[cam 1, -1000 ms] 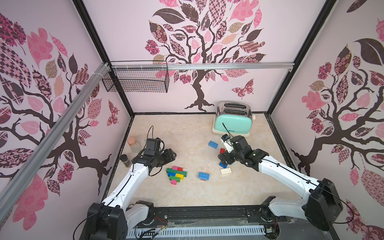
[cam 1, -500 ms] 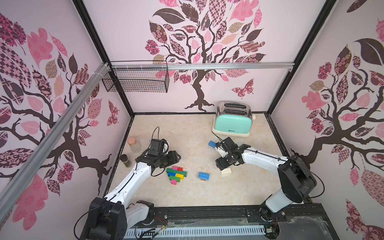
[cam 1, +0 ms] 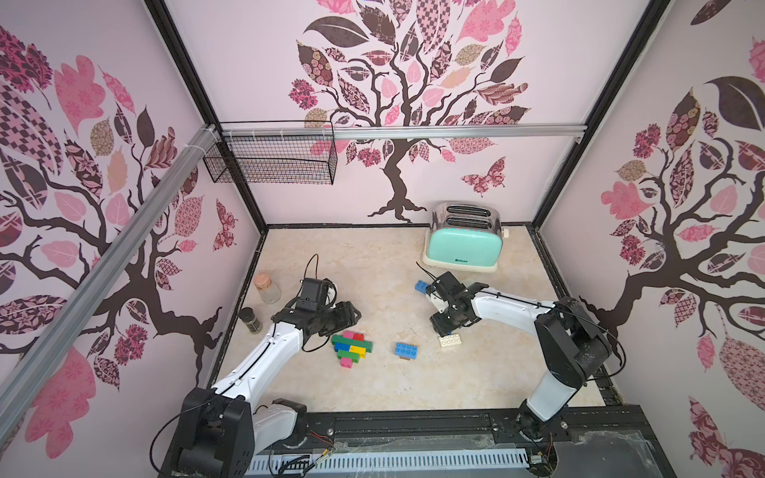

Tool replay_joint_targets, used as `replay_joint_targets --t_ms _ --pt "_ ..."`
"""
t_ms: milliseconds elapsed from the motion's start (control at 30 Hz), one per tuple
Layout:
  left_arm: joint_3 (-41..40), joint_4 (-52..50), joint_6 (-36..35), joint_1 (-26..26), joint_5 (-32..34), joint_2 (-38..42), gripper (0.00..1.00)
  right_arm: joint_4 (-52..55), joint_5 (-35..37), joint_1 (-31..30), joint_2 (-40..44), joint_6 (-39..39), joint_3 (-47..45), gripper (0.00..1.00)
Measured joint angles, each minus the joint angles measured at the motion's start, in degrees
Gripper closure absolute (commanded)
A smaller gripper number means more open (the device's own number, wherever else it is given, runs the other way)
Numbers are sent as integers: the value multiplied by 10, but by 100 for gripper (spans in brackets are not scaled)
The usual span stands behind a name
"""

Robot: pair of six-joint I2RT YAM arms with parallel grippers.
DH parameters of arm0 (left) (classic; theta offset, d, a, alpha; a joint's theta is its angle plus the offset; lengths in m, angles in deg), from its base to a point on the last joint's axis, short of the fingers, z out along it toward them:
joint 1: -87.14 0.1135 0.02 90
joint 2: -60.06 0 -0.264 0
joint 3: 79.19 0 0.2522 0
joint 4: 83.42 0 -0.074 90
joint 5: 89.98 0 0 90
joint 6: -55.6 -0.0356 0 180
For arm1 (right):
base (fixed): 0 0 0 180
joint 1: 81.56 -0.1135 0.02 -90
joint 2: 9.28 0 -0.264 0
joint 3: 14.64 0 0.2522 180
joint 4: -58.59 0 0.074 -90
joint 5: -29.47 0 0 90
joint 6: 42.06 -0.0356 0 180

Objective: Assemble a heart with lego
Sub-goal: Pick up the lego brick from the center of the board.

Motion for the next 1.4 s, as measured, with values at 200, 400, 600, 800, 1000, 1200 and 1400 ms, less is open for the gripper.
replay_joint_targets --t_ms 200,400,600,800,1000,1200,1400 --pt "0 2 2 0 0 -2 36 7 -7 0 -6 6 3 50" --pt "0 2 2 0 0 -3 36 8 -14 0 -6 6 3 52" --pt "-1 2 2 0 0 -4 36 8 -21 0 -6 7 7 57" --pt "-3 2 2 0 0 -4 36 8 -26 0 -6 9 9 60" --pt "-3 3 2 0 0 -6 36 7 -26 0 -16 11 10 59" --pt "-3 3 2 0 0 -6 36 7 -24 0 -21 15 11 62" --pt "-3 3 2 0 0 -6 36 7 -22 -1 -21 19 12 66"
